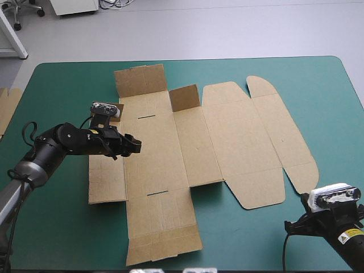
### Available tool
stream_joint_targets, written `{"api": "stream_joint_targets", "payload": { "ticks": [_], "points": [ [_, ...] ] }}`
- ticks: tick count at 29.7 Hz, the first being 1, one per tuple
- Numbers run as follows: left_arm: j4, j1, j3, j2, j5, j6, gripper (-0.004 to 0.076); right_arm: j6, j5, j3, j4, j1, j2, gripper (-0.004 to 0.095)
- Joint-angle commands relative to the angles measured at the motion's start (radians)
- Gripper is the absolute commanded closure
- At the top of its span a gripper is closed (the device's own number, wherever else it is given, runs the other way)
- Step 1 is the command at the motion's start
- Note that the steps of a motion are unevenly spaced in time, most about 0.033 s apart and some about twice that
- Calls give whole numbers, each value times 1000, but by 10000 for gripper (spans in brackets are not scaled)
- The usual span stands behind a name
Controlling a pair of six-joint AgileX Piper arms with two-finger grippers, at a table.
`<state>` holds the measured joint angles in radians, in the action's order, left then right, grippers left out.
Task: Fold the box
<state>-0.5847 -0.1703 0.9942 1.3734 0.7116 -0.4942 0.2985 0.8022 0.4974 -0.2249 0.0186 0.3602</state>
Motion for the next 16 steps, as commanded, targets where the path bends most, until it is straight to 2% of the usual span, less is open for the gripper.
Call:
{"api": "stream_joint_targets", "payload": {
  "ticks": [1, 16],
  "points": [
    [-26, -11, 34, -11, -40, -7, 339, 9, -57, 25, -14, 4, 8, 925],
    [-78, -11, 34, 14, -47, -26, 339, 9, -57, 25, -14, 4, 8, 925]
  ]
}}
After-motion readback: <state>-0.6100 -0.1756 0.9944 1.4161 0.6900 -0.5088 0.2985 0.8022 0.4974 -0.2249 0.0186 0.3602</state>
